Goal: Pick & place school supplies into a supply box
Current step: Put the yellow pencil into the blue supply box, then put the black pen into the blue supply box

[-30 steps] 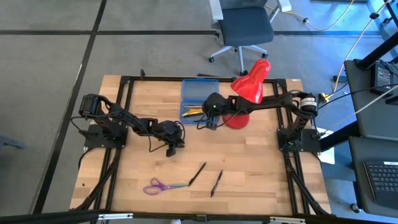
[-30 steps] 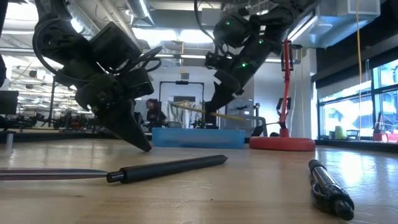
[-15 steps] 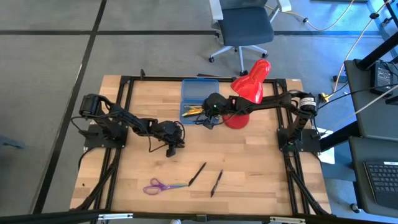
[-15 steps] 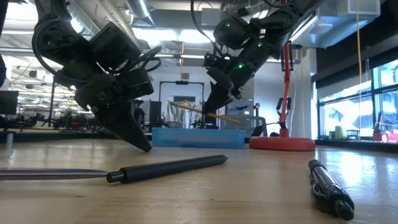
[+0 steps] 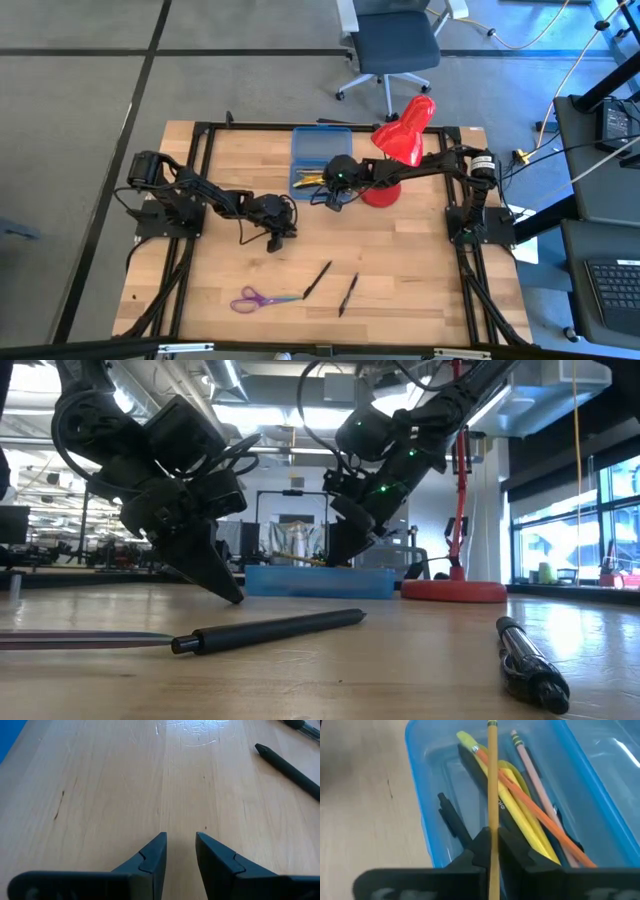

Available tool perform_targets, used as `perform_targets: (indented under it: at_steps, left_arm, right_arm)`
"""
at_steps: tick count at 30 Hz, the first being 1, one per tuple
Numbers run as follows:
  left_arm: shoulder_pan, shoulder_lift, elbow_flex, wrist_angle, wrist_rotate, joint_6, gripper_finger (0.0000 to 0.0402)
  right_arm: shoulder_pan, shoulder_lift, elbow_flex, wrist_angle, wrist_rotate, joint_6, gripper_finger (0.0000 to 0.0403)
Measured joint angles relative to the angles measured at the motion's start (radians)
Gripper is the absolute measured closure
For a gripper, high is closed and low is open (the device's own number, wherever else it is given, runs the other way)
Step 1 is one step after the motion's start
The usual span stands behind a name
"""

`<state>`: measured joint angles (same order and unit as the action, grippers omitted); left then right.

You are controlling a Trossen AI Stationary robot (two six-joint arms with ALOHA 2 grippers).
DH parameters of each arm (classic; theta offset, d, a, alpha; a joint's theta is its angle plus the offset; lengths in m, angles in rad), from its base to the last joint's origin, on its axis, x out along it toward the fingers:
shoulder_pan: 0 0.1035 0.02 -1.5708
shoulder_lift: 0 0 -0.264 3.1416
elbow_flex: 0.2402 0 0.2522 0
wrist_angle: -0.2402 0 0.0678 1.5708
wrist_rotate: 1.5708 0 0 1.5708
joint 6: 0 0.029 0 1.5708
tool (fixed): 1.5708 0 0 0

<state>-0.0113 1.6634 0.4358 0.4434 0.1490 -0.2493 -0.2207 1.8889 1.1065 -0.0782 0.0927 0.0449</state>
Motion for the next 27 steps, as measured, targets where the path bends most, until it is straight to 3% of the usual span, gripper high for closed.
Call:
perform_targets:
  at_steps: [6, 12, 17, 23, 27]
  left_arm:
    - [-0.003, -0.098, -0.007, -0.074, 0.022, 0.006, 0.0296]
    - [0.000, -0.326, -0.004, -0.301, -0.015, 0.023, 0.0291]
    - [-0.002, -0.492, -0.003, -0.376, -0.069, 0.051, 0.0292]
    - [-0.024, -0.676, -0.014, -0.409, -0.166, 0.092, 0.0297]
    - [-0.058, -0.798, -0.111, -0.344, -0.223, 0.082, 0.0296]
  right_arm:
    - [0.000, 0.000, 0.000, -0.014, 0.017, 0.029, 0.0352]
    - [0.000, 0.000, 0.000, -0.019, 0.018, 0.025, 0.0348]
    - [0.000, 0.000, 0.000, -0.018, 0.018, 0.023, 0.0347]
    - [0.000, 0.000, 0.005, -0.024, 0.020, 0.001, 0.0332]
    - [0.002, 0.000, 0.037, -0.025, 0.020, -0.021, 0.0305]
